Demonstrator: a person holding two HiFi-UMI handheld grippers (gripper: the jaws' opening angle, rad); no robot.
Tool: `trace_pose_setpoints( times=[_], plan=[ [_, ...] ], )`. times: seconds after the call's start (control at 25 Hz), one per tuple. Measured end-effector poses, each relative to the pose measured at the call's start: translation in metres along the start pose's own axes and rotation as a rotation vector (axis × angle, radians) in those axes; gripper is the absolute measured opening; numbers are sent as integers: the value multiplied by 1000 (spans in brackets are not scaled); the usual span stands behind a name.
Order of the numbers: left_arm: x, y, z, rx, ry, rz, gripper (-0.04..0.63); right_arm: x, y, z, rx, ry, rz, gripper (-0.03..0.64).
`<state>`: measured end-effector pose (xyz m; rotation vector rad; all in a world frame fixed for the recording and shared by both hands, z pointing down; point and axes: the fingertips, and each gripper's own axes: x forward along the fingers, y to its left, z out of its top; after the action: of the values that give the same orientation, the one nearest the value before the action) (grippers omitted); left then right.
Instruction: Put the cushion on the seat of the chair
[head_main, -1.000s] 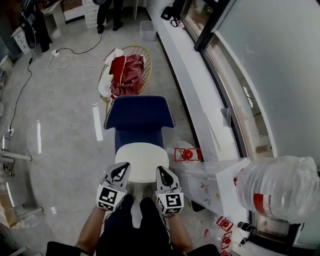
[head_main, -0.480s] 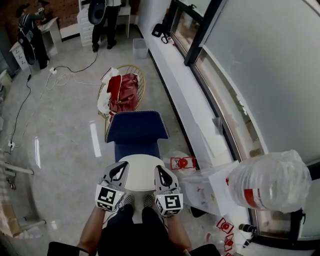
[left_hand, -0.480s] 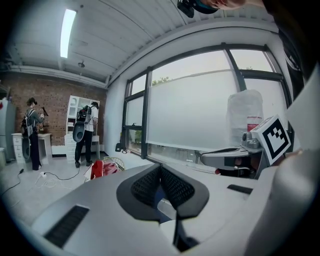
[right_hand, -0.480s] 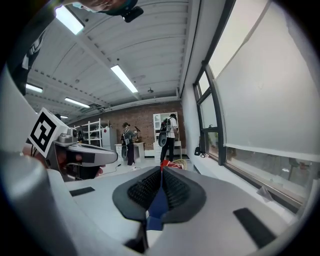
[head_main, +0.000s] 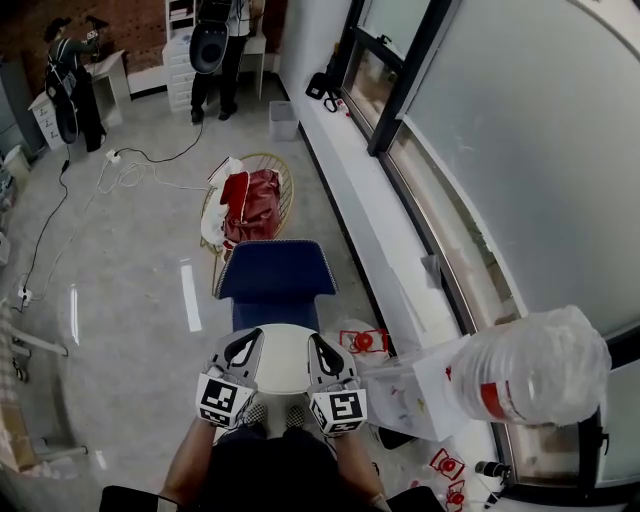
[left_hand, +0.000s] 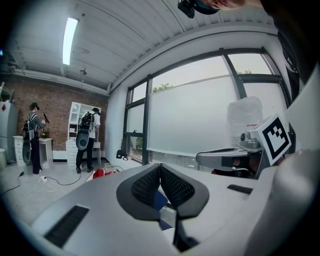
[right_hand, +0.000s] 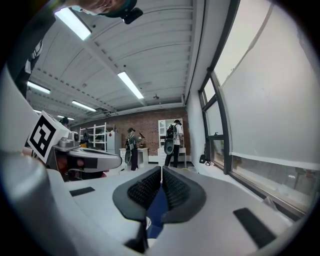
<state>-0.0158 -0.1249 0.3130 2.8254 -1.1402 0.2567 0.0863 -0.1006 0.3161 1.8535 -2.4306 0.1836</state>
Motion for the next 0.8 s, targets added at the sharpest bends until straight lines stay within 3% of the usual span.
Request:
trace_pose_setpoints(
  times=[0.8],
  plan=[
    [4,8,20,22,-35,7,18,10,1,17,1,-29,20,29]
  ],
)
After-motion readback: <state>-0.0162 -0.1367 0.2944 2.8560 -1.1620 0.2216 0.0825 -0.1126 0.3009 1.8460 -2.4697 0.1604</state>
